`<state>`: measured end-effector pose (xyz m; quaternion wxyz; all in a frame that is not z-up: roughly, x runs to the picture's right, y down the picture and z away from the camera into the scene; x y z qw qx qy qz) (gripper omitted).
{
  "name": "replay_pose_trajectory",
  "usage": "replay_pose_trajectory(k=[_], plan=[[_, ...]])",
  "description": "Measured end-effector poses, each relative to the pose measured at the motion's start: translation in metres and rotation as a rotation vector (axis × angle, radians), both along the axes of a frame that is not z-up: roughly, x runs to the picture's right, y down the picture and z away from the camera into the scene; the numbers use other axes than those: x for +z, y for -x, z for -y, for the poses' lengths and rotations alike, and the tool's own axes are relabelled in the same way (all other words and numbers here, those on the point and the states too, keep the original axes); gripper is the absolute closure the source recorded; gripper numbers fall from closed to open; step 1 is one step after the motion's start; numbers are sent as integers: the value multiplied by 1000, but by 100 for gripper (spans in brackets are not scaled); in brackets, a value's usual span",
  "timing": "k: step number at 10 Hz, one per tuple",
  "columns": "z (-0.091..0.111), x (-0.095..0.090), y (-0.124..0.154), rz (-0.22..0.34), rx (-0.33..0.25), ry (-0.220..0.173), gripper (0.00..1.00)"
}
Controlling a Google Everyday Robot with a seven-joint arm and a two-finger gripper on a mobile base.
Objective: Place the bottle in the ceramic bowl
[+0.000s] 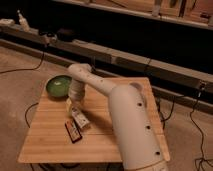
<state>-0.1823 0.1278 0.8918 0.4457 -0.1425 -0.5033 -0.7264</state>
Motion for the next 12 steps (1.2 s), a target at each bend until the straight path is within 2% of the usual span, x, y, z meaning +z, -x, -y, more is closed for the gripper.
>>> replay_pose_trajectory(k=[2, 4, 6, 8, 10, 11, 12], plan=[[7, -2, -3, -36, 27, -11, 83], [27, -6, -13, -91, 106, -29, 99], [42, -11, -29, -137, 148, -62, 100], [54, -16, -35, -168, 215, -70, 100], [86, -24, -43, -215, 372, -76, 100], [106, -27, -46, -239, 477, -75, 100], [131, -25, -51, -266, 614, -79, 100]])
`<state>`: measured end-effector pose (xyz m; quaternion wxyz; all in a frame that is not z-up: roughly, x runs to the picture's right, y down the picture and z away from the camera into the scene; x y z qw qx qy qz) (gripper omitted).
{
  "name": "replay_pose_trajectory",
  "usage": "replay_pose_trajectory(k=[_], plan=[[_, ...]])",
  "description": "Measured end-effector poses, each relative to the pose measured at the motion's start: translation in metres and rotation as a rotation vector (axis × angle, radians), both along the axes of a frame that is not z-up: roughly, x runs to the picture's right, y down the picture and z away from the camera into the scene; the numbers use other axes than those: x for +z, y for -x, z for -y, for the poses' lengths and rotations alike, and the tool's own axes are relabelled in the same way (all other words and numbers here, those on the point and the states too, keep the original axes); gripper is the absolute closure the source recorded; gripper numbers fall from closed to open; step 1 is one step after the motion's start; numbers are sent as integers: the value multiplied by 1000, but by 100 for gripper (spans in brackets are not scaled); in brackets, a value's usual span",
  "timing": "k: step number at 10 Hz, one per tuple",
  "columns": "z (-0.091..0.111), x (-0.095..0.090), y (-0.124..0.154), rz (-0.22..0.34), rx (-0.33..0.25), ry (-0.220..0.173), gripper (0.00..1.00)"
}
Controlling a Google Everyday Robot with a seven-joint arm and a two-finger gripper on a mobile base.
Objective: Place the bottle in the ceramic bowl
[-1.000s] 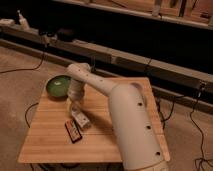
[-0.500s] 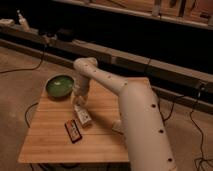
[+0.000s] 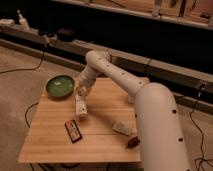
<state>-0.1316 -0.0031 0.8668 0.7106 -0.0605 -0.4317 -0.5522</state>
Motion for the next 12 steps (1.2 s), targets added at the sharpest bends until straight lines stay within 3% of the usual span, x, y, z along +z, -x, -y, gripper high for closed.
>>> replay_pose_trajectory(k=[2, 4, 5, 9, 10, 12], plan=[[32, 13, 1, -22, 173, -33, 99], [56, 34, 14, -16, 291, -70, 83], [60, 39, 18, -11, 306, -81, 80], [101, 71, 69, 60, 371, -216, 74], [109, 77, 79, 77, 399, -243, 66], [113, 86, 96, 104, 449, -257, 45]])
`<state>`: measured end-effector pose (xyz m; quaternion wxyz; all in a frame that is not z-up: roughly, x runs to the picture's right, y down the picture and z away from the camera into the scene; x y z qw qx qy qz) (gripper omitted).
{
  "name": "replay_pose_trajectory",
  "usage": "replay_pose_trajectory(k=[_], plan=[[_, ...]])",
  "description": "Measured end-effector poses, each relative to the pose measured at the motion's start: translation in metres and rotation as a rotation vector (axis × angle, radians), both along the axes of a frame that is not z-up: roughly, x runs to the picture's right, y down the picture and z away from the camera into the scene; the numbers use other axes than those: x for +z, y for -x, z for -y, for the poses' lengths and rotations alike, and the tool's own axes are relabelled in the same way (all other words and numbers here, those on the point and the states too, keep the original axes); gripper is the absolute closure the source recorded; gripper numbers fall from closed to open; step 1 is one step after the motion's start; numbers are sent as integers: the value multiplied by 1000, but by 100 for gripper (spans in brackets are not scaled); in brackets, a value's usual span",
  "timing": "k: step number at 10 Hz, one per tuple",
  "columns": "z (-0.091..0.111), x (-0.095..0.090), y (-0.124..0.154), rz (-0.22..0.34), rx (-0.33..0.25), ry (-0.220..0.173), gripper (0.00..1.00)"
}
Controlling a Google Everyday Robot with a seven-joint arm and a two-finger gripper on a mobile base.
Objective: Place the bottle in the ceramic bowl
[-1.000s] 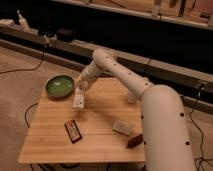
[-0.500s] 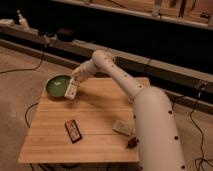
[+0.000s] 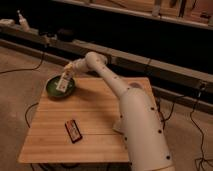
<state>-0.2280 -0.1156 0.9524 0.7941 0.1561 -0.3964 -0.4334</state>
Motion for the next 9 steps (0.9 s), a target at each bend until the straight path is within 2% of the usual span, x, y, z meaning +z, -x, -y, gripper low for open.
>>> replay_pose_trajectory(k=[1, 2, 5, 9], plan=[[-3, 4, 6, 11, 17, 1, 38], [-8, 8, 12, 16, 15, 3, 35], [-26, 14, 19, -17, -54, 5, 35], [-26, 14, 17, -19, -52, 5, 35]])
